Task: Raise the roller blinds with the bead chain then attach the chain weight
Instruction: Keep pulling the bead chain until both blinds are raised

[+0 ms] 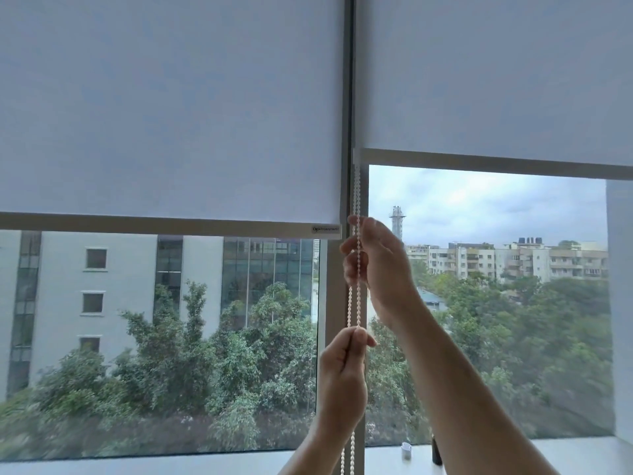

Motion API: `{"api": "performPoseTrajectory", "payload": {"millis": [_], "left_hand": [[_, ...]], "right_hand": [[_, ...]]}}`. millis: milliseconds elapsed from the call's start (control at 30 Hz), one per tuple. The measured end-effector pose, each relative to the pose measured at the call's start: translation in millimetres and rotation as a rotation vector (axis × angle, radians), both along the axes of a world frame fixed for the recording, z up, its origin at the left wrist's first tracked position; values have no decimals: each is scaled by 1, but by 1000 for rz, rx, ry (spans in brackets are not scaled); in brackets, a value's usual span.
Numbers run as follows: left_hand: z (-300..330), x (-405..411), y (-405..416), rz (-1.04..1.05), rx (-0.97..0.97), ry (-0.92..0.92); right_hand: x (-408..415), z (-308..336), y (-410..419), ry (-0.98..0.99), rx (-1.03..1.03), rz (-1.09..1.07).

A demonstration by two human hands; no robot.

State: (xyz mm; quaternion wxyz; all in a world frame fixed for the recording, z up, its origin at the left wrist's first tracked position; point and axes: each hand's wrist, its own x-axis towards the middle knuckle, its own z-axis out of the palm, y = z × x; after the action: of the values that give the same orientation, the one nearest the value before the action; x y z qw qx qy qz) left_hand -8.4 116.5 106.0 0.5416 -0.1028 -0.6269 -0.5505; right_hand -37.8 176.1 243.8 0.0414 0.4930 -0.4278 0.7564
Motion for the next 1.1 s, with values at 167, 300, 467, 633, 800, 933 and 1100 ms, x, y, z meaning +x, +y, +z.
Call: {"api": "performPoseTrajectory", "payload": {"millis": [167,300,467,633,800,933,1100], "left_hand": [[2,-2,-11,-88,-66,-54],[35,1,-28,-28,-87,-80],[130,14,-25,-18,-25,0],[206,31,0,-112,-42,-6],[207,24,13,14,13,95],[205,27,19,74,-30,204],[194,27,20,190,-50,186]], "right_hand": [[3,3,-13,50,-90,-197],[0,2,-17,130,-129,-287],[1,-23,-28,159,-87,-402],[2,-61,-33,161,-81,-311],[-3,-60,-23,173,-13,-228],[-12,-44,-9,112,86,-45],[-7,14,7,-21,-1,18]]}}
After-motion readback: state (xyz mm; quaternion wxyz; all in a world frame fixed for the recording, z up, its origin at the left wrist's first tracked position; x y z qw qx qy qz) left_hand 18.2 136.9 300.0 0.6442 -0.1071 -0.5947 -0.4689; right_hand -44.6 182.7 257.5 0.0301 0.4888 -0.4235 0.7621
